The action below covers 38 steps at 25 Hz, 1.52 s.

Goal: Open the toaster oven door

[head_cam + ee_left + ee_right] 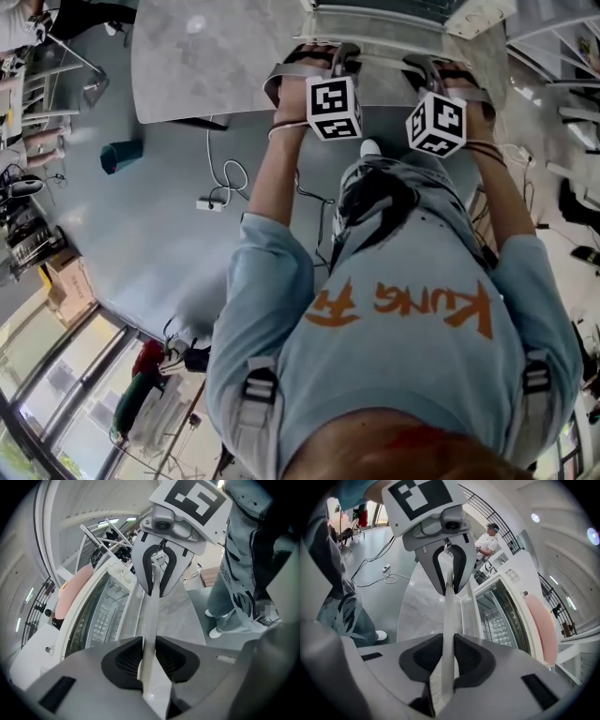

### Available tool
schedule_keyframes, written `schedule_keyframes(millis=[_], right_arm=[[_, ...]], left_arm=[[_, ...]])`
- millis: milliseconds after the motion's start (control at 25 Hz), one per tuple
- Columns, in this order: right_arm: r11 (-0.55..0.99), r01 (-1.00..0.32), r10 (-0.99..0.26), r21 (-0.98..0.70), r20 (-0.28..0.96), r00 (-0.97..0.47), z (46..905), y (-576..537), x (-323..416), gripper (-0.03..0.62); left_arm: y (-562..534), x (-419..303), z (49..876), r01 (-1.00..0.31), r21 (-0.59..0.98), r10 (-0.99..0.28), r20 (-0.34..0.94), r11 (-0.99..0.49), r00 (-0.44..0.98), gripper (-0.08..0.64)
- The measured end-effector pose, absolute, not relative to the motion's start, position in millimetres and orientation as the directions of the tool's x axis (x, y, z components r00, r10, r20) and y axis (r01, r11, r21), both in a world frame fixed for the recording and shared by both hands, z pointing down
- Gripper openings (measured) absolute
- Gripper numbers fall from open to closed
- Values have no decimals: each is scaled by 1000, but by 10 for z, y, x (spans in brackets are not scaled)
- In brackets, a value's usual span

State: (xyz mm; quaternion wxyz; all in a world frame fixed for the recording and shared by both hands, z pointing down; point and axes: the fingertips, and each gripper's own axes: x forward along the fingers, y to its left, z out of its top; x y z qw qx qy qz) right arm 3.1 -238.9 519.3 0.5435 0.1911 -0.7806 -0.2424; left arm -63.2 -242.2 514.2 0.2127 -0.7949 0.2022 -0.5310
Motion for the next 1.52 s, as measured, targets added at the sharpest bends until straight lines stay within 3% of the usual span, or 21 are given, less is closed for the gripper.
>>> schedule_keyframes(millis=[600, 680, 960, 1160, 1520], right_arm=[[701, -95, -708, 707, 674, -211, 5728, -2107, -47, 66], [696, -93, -713, 712, 669, -209, 5815, -2073, -64, 94], [719, -120, -691, 684, 687, -223, 6102, -1906, -111, 224], [748, -126, -660, 651, 712, -239, 6266, -1795, -103, 324], [712, -116, -698, 692, 680, -224, 6529, -1731, -93, 342]], left_arm=[[-2108, -721, 5679, -132, -612, -620, 724, -780, 303, 86], [-2073, -731, 5769, -126, -622, -627, 721, -773, 295, 97], [-1834, -727, 6102, -89, -567, -564, 765, -819, 310, 279], [-1732, -702, 6256, -60, -554, -541, 776, -830, 324, 333], [-1642, -725, 6592, -55, -604, -589, 747, -795, 308, 351]])
